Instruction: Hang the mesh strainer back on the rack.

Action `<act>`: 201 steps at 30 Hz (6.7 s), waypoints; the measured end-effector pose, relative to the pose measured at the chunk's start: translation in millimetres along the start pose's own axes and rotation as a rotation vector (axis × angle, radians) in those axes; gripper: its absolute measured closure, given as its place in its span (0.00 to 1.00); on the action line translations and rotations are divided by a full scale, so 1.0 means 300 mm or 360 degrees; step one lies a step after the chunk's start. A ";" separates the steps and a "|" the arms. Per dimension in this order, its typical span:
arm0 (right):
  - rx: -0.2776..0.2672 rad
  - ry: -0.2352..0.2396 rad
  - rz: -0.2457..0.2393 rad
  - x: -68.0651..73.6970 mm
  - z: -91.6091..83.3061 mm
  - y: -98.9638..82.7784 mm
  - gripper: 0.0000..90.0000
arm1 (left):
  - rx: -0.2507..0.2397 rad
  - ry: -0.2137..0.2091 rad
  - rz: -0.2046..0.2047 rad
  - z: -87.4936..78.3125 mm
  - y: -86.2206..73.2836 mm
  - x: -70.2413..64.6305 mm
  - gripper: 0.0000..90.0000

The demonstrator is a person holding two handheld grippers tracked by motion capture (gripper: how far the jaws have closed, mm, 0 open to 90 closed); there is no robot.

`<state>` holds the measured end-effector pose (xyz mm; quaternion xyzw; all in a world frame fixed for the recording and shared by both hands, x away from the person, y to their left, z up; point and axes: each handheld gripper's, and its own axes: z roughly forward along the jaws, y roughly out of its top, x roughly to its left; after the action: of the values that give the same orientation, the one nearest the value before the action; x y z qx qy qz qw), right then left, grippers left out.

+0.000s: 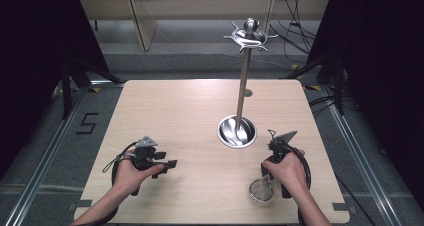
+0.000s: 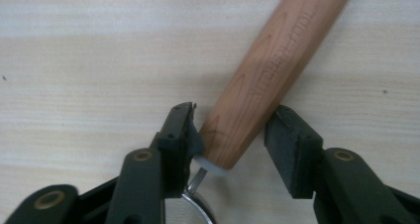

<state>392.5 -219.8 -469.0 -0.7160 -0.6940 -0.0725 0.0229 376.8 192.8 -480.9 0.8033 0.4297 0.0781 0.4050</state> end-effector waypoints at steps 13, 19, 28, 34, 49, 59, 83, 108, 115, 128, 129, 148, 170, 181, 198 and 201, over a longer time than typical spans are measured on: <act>0.0080 -0.0131 -0.0104 0.004 -0.017 -0.010 0.72 | -0.0003 0.0000 0.0001 -0.001 -0.001 -0.001 0.43; 0.0108 -0.0146 -0.0179 -0.002 -0.022 -0.013 0.77 | -0.0002 0.0004 0.0002 -0.001 -0.001 -0.002 0.43; 0.0053 -0.0139 -0.0145 0.027 -0.010 -0.011 0.64 | 0.0000 0.0000 0.0005 0.000 -0.001 -0.001 0.43; 0.0030 -0.0192 -0.0216 0.027 -0.007 -0.012 0.72 | -0.0004 0.0000 -0.0012 0.003 -0.003 -0.002 0.43; 0.0027 -0.0138 -0.0309 0.006 -0.007 -0.010 0.77 | -0.0006 -0.0001 -0.0010 0.003 -0.003 -0.001 0.43; -0.0131 -0.0058 -0.0355 -0.001 -0.055 -0.045 0.77 | -0.0003 -0.0010 0.0007 -0.001 -0.003 0.006 0.43; -0.0701 0.0188 -0.0530 -0.054 -0.161 -0.129 0.77 | -0.0025 -0.0004 -0.0014 0.000 -0.005 0.009 0.43; -0.1069 0.0237 -0.0663 -0.077 -0.234 -0.129 0.77 | -0.0019 0.0007 -0.0008 -0.006 -0.003 0.020 0.43; -0.1098 0.0277 -0.0606 -0.067 -0.258 -0.132 0.77 | -0.0020 0.0012 -0.0006 -0.002 -0.004 0.019 0.43; -0.1289 0.0274 -0.0658 -0.062 -0.304 -0.118 0.77 | -0.0029 0.0006 -0.0018 -0.001 -0.004 0.020 0.43; -0.1313 0.0260 -0.0677 -0.063 -0.310 -0.116 0.77 | -0.0027 0.0006 -0.0021 -0.002 -0.004 0.020 0.43; -0.1434 0.0302 -0.0650 -0.041 -0.384 -0.106 0.77 | -0.0018 0.0026 -0.0010 -0.006 -0.003 0.021 0.43; -0.1597 0.0273 -0.0767 -0.014 -0.475 -0.082 0.77 | -0.0032 0.0027 -0.0024 -0.006 -0.003 0.020 0.43; -0.1602 0.0290 -0.0733 0.001 -0.501 -0.080 0.77 | -0.0033 0.0027 -0.0025 -0.005 -0.002 0.021 0.43; -0.1691 0.0278 -0.0790 0.006 -0.546 -0.066 0.77 | -0.0022 0.0030 -0.0009 -0.007 -0.002 0.024 0.43; -0.1688 0.0274 -0.0782 0.006 -0.553 -0.067 0.77 | -0.0034 0.0029 -0.0031 -0.005 -0.002 0.021 0.43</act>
<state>360.7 -239.3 -305.9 -0.4395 -0.7041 -0.4706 -0.2994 379.5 198.5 -481.8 0.7939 0.4403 0.0861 0.4103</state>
